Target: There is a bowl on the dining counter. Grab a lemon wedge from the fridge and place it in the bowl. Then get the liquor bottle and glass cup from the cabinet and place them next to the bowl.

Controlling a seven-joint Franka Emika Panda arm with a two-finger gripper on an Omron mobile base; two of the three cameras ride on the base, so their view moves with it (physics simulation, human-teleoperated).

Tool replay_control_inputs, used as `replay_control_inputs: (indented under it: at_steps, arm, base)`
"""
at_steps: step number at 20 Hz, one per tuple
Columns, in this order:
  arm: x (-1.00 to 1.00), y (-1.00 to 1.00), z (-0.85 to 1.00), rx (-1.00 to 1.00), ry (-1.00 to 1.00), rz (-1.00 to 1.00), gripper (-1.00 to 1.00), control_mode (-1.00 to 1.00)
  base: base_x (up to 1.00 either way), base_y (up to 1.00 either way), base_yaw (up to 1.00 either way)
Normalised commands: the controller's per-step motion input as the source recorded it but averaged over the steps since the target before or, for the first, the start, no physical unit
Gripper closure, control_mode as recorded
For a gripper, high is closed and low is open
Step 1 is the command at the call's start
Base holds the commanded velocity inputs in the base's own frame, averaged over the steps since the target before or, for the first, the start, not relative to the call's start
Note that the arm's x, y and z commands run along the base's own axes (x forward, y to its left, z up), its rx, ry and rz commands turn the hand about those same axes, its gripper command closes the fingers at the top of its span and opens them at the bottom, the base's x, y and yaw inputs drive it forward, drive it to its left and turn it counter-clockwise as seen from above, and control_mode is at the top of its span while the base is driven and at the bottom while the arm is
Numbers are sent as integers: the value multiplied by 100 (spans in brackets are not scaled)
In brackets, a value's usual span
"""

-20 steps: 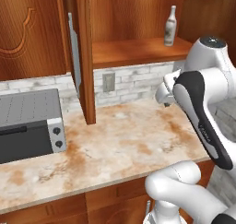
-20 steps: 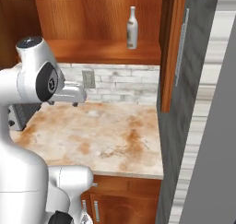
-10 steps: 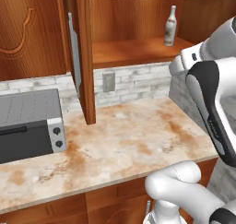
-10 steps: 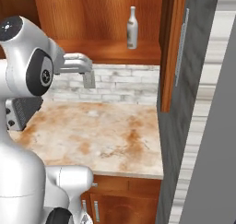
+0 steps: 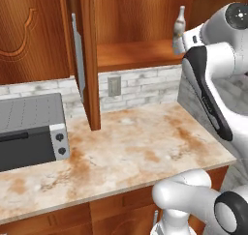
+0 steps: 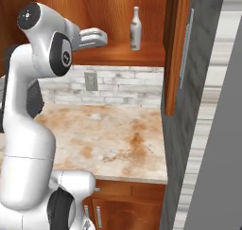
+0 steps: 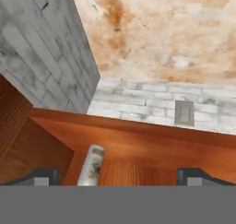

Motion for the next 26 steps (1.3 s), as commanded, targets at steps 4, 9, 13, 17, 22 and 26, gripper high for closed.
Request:
replay_control_inputs:
  at_steps: [4,9,13,17,22,26]
  arm:
    - [86,-21,3,0,0,-16,-100,-100]
    - [80,-1,20,0,0,-28,-100,-100]
    - [90,-12,6,0,0,-16,-100,-100]
    - [71,-34,0,0,-1,-5,-100,-100]
    - [70,-42,0,0,-1,0,-100,-100]
    - [75,-21,0,4,0,0,-100,-100]
  base:
    - [0,0,0]
    - [0,0,0]
    - [0,0,0]
    - [0,0,0]
    - [0,0,0]
    - [0,0,0]
